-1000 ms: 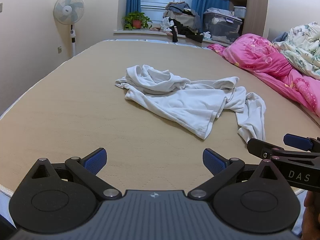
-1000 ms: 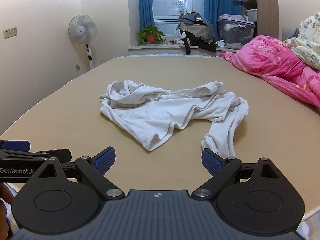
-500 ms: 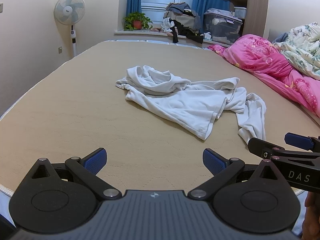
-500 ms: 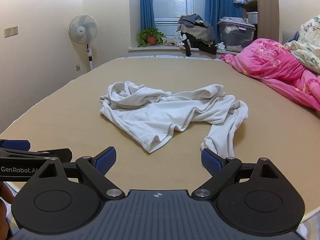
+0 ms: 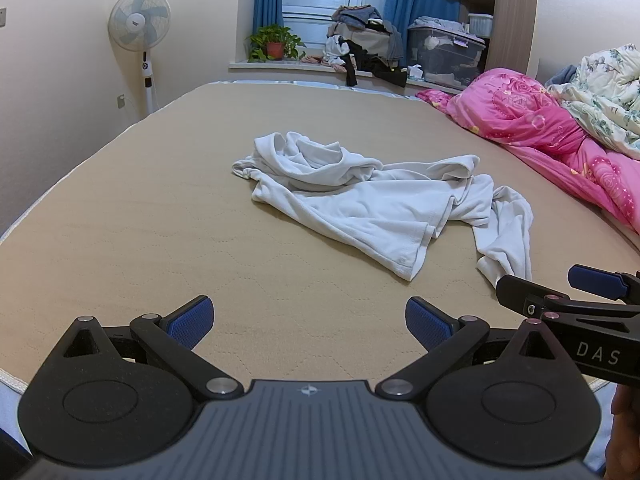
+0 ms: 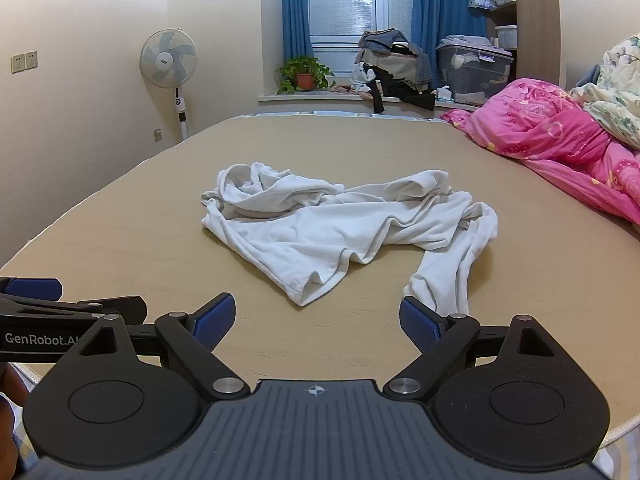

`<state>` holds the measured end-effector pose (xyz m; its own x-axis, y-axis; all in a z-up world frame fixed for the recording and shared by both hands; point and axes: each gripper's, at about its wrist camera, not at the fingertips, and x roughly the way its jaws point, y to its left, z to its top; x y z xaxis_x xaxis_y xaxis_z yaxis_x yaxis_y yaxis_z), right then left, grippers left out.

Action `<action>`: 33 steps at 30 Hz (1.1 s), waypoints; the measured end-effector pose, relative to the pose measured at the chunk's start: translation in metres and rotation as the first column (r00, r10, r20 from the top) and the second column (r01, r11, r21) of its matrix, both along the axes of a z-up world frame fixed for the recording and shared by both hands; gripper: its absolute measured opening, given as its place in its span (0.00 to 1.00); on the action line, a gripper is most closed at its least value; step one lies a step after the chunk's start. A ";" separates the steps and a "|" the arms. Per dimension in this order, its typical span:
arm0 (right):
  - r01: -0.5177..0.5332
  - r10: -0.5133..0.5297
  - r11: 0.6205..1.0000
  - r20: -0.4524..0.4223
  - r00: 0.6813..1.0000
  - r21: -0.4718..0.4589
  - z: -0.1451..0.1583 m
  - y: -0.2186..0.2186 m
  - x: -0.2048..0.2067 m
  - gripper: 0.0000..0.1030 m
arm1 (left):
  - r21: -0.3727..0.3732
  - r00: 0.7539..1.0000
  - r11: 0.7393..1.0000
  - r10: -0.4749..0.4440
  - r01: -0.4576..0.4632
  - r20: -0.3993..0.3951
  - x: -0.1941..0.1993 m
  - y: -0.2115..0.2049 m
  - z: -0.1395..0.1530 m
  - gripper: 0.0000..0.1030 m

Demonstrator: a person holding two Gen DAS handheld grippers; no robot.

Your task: Fold small clothes

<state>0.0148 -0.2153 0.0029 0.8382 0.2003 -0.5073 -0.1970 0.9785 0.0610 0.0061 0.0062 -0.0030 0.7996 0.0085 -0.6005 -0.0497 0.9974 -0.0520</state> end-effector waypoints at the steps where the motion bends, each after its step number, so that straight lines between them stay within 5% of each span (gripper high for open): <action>1: 0.000 0.000 1.000 0.000 1.000 -0.001 0.000 0.000 0.000 0.88 | 0.000 1.000 1.000 0.000 0.000 0.000 0.000 0.000 0.000 0.99; 33: 0.000 0.000 1.000 0.000 1.000 0.001 -0.001 0.000 0.000 0.86 | 0.003 1.000 1.000 0.000 0.000 0.002 0.000 0.000 0.000 0.99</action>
